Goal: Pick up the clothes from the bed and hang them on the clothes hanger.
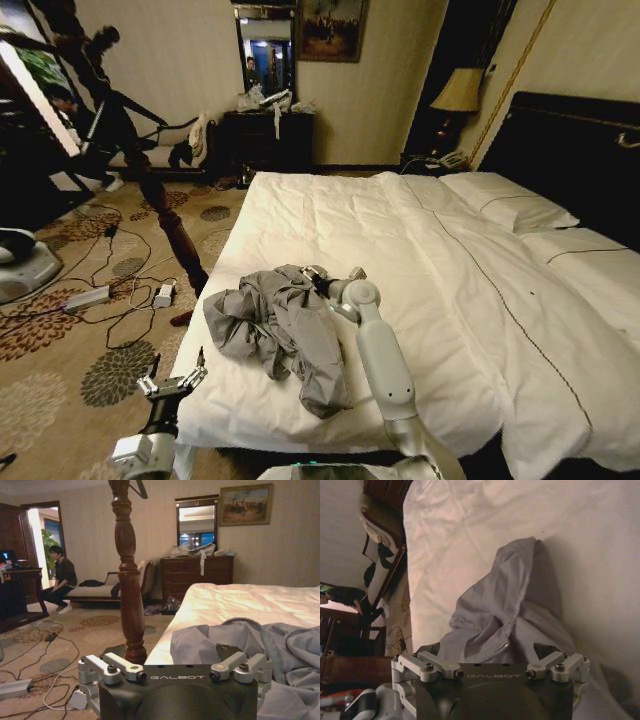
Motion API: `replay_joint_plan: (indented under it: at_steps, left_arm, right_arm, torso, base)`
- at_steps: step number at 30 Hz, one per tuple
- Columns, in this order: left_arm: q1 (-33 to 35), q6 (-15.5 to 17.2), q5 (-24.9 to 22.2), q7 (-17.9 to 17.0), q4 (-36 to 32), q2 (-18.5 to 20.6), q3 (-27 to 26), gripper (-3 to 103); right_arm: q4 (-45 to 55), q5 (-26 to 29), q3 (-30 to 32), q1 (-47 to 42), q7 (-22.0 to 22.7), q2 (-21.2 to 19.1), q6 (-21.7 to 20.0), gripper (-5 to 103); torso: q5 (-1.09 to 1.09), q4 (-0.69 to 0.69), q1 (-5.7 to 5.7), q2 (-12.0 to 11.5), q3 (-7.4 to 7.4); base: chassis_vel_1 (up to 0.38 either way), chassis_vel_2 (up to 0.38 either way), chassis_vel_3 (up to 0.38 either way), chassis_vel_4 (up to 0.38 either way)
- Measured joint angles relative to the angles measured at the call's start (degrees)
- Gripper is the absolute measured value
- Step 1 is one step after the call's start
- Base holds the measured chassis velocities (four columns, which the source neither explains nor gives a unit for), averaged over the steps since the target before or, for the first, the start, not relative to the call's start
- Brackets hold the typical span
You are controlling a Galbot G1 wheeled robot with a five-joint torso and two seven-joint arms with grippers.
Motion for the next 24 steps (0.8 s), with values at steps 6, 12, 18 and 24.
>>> replay_joint_plan:
  at_steps: [6, 12, 18, 24]
  left_arm:
    - [0.2, 0.0, 0.2, -0.2, -0.3, -0.1, 0.2, 100]
    - [0.3, -0.4, 0.0, -0.4, -0.7, -0.6, 0.0, 100]
    - [0.4, -0.5, -0.1, -0.5, -0.8, -0.7, -0.2, 100]
    - [0.5, -0.6, -0.3, -0.6, -0.5, -0.8, -0.3, 100]
  right_arm:
    - [-2.1, -0.4, 1.9, 1.5, -1.1, -0.1, 0.1, 100]
    - [-3.3, -1.9, 1.8, 0.3, -3.3, -0.2, 1.2, 100]
    - [-0.6, -3.4, 2.1, -0.2, -4.1, -0.2, 1.7, 100]
    - [5.2, -1.0, 2.4, -1.5, -2.9, -0.2, 1.7, 100]
  torso:
    - [0.01, 0.0, 0.0, 0.0, 0.0]
    - [0.01, 0.0, 0.0, 0.0, 0.0]
    - [0.0, 0.01, 0.0, 0.0, 0.0]
    - [0.0, -0.01, 0.01, 0.0, 0.0]
  base:
    - [0.0, 0.0, 0.0, 0.0]
    - [0.0, 0.0, 0.0, 0.0]
    - [0.0, 0.0, 0.0, 0.0]
    - [0.0, 0.0, 0.0, 0.0]
